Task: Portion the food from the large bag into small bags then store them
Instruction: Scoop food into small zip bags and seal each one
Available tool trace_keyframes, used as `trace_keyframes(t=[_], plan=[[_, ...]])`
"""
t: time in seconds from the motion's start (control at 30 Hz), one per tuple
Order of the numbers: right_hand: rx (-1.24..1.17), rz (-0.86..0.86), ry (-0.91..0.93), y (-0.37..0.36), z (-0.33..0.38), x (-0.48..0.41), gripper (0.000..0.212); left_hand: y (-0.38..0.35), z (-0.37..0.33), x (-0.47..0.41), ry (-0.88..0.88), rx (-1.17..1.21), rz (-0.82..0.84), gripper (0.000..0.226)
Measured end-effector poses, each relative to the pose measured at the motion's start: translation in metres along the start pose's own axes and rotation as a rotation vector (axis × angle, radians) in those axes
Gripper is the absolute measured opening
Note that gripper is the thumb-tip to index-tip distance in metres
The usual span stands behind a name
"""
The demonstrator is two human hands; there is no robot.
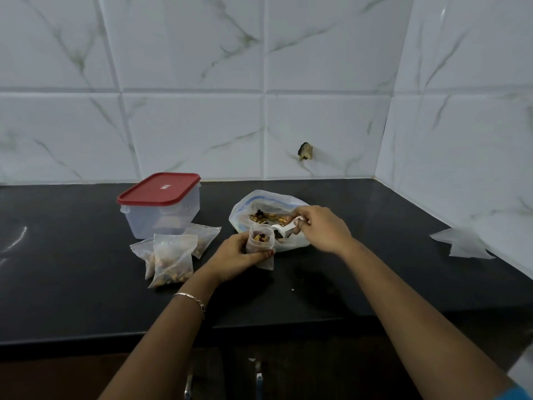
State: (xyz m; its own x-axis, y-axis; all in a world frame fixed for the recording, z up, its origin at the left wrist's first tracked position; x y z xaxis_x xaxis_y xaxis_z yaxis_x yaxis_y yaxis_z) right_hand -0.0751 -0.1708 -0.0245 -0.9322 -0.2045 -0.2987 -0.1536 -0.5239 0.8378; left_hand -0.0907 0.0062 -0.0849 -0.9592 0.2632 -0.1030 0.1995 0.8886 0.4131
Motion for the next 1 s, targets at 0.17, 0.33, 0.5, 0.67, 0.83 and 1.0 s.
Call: trace_keyframes(t=[0.17, 0.33, 0.5, 0.67, 0.83, 1.0], plan=[[-0.009, -0.105, -0.064, 0.018, -0.011, 0.008, 0.024, 0.002, -0.003, 0.007, 0.031, -0.043, -0.035, 0.034], [0.082, -0.122, -0.079, 0.007, 0.003, 0.012, 0.027, 0.003, -0.008, 0.014, 0.0, -0.103, -0.075, 0.017], [-0.495, -0.113, -0.358, -0.012, -0.024, 0.018, 0.031, 0.002, -0.009, 0.016, 0.005, -0.098, -0.053, 0.015], [-0.284, -0.166, -0.198, -0.01, -0.011, 0.026, 0.026, -0.001, -0.008, 0.014, -0.033, -0.093, -0.027, 0.021], [0.01, -0.25, 0.146, -0.01, 0.032, 0.034, 0.027, -0.006, -0.013, 0.014, -0.109, -0.096, -0.008, 0.025], [-0.565, -0.221, -0.374, -0.029, -0.02, 0.023, 0.024, -0.006, -0.013, 0.011, -0.119, -0.135, -0.001, 0.031]])
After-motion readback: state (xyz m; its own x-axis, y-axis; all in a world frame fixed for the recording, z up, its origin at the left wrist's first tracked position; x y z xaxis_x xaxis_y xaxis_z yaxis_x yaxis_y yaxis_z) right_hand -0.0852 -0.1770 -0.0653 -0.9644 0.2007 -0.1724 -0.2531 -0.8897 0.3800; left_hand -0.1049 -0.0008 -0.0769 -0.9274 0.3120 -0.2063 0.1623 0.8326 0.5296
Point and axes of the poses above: each hand's wrist, its own x-axis away from the middle knuckle, its own y-axis out of the back of the hand, z = x × y, the point moved 8 cm from there along -x, towards the middle knuckle, and after that the axes turned 2 degrees about x, right-handed, at the moved point
